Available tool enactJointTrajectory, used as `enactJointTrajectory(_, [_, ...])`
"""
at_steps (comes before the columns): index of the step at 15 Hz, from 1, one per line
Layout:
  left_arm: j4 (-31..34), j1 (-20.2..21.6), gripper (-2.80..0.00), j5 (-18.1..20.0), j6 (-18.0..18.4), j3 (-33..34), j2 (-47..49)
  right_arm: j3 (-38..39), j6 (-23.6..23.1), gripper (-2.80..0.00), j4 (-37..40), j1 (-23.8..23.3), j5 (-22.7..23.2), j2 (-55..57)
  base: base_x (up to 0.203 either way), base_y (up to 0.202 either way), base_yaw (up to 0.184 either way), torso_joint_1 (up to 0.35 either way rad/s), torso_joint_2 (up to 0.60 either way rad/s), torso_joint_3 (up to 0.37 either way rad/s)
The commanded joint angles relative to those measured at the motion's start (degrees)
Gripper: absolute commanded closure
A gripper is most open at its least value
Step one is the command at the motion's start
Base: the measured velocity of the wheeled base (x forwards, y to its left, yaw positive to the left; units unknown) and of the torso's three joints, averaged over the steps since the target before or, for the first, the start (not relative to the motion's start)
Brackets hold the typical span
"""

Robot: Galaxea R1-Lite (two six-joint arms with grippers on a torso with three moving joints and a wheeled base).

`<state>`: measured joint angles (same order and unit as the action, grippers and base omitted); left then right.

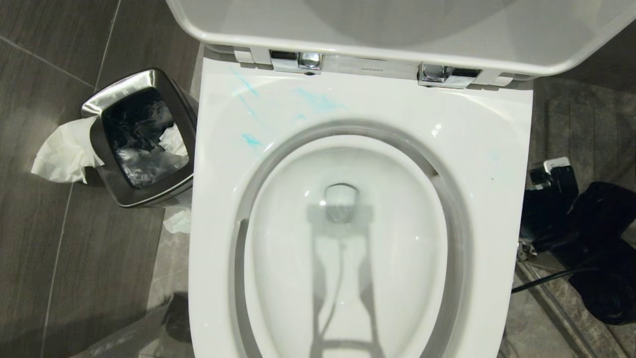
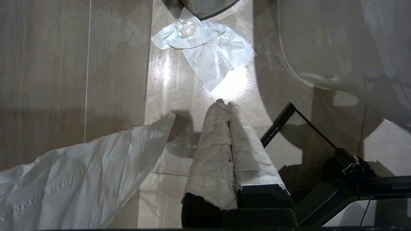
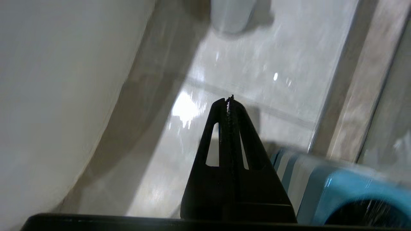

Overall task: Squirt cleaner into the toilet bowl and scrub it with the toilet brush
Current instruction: Pour in the cleaning agent

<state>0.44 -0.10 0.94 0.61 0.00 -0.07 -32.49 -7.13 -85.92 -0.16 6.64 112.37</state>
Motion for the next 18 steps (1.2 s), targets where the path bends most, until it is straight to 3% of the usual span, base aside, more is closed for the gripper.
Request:
enactJointTrajectory(1, [0.0,0.01,0.0,0.03,0.01,0.09,0.07,0.47,0.02,0.0,-1.31,-0.24,0.0,-1.32,0.0,0.0,0.0,0.0,0.0,0.0])
enactJointTrajectory(6, [0.0,0.01,0.0,0.03,0.01,0.09,0.07,6.96,1.28,0.0,-1.75,-2.23,-0.2,-1.87,0.0,0.0,0.0,0.0,0.0,0.0])
enactJointTrajectory(10, [0.0,0.01,0.0,-0.03,0.01,0.09,0.07,7.53,4.6,0.0,-1.75,-2.83,0.02,-2.06,0.0,0.0,0.0,0.0,0.0,0.0])
enactJointTrajectory(15, [0.0,0.01,0.0,0.03,0.01,0.09,0.07,6.45,5.11,0.0,-1.75,-2.74,0.13,0.95,0.0,0.0,0.0,0.0,0.0,0.0])
enactJointTrajectory(16, [0.0,0.01,0.0,0.03,0.01,0.09,0.07,6.1,5.02,-2.8,-1.75,-2.74,0.2,1.27,0.0,0.0,0.0,0.0,0.0,0.0])
enactJointTrajectory(18, [0.0,0.01,0.0,0.01,0.01,0.09,0.07,5.36,5.0,-2.8,-1.75,-2.73,0.21,1.61,0.0,0.0,0.0,0.0,0.0,0.0])
